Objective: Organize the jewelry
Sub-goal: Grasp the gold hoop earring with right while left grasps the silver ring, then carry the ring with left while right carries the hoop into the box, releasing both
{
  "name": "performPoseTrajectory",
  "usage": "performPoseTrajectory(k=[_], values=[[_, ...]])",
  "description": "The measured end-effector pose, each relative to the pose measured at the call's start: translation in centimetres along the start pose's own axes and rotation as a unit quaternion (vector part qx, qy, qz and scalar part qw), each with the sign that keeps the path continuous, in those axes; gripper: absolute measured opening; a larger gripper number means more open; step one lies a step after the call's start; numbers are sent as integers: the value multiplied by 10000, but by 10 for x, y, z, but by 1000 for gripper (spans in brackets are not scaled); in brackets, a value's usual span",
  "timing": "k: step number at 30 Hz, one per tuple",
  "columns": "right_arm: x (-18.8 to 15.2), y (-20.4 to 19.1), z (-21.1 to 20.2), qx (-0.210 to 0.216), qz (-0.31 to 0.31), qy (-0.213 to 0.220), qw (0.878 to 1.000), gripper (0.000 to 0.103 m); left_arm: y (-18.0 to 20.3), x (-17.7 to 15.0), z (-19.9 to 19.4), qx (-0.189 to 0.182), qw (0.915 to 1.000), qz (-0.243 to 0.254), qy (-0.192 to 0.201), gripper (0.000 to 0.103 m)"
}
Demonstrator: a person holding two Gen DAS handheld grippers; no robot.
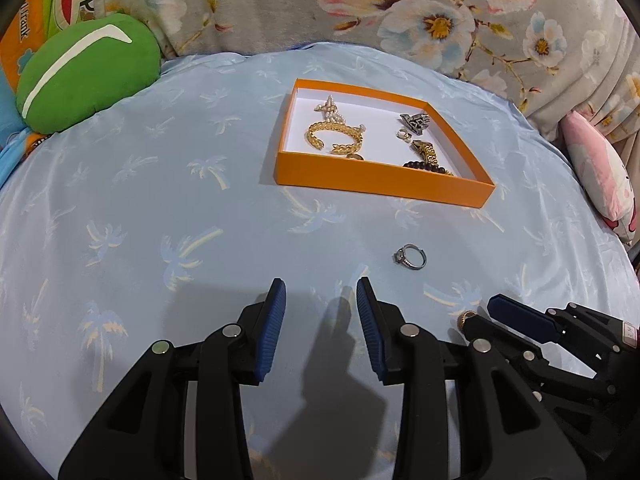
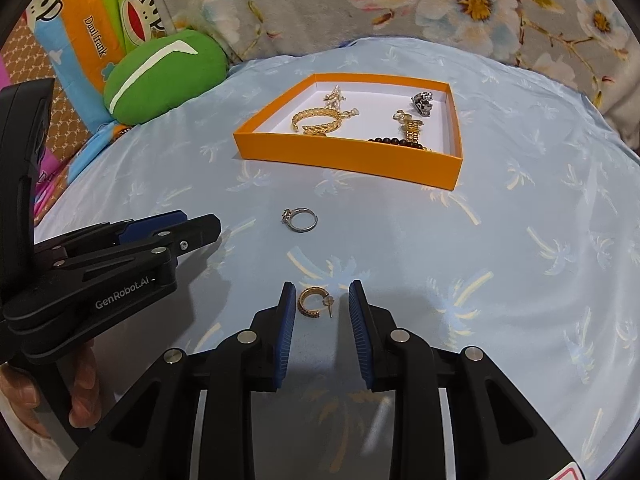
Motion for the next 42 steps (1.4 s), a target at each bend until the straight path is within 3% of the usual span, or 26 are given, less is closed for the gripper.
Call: performPoseTrajectory(k=[4,5,13,19,30,37,42], values=[[1,0,5,-2,1,-91,10000,24,1,0,0,-6,10000,12,3,35],[1,0,6,8,12,-100,9999,17,1,0,1,-11,10000,23,6,35],[3,14,-3,-200,164,78,9996,17,15,3,9,-201,9996,110,-147,36],[2,37,-13,-395,444,170,9981,17,47,12,19,-273,9991,271,-154,39],[-1,49,-14,-365,672,156,9970,17,69,20,31,-121,9986,489,-165,38],[-1,50,-13,-342,711,163,9967,17,66,19,31,-262,9987,388,-201,8],[0,51,-13,-324,730,168,9967,17,67,16,27,-330,9985,405,-181,7]])
Point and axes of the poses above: each gripper's, at about its wrist camera, not at the fingertips, and z roughly the way its jaws point, y to its right, x to its top, the point moved 5 cm from there along z, roughly the way its jaws point, and after that the axes turned 8 degrees about x, right-handed, at the moved point
